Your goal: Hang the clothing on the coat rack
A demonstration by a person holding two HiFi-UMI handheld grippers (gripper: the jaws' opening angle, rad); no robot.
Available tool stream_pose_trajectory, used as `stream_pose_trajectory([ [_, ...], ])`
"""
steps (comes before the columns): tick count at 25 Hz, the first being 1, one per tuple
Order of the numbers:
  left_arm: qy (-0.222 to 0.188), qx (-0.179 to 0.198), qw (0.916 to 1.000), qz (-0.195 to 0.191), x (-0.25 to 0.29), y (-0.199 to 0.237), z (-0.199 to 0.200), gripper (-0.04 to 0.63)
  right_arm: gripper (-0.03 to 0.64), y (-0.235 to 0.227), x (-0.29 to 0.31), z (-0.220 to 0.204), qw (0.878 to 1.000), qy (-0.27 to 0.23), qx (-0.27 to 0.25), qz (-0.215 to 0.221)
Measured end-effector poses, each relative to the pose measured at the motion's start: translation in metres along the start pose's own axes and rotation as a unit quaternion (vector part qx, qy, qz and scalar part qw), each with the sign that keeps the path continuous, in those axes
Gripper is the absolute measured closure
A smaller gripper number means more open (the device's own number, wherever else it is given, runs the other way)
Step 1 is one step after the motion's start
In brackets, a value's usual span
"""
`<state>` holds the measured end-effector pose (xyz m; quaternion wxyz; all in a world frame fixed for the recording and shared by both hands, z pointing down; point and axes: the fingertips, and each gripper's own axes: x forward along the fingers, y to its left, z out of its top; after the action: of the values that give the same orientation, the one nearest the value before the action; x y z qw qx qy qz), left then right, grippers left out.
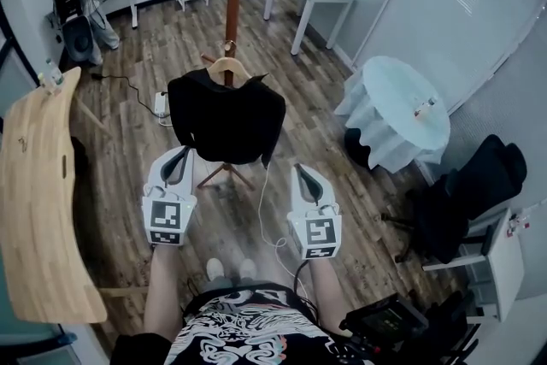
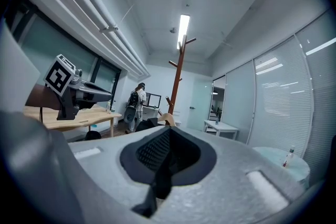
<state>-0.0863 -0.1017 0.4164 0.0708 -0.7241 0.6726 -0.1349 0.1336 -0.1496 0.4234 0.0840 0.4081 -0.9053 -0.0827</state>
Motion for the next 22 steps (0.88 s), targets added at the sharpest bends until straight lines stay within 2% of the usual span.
stream_pose_trajectory([
  [6, 0.003, 0.000, 1.0000, 0.003, 0.003, 0.003, -0.004, 0.606, 0.618, 0.007, 0.006, 0.005, 1.000, -0.004, -0.004, 0.017],
  [16, 0.001, -0.006, 1.0000, 0.007, 0.005, 0.007, -0.006, 0.606, 0.618, 0.008, 0.016, 0.003, 1.000, -0.003, -0.007, 0.018],
  [22, 0.002, -0.030, 0.9992, 0.026, -0.004, 0.021, -0.014, 0.606, 0.618, 0.009, 0.022, 0.001, 1.000, -0.004, 0.002, 0.021],
])
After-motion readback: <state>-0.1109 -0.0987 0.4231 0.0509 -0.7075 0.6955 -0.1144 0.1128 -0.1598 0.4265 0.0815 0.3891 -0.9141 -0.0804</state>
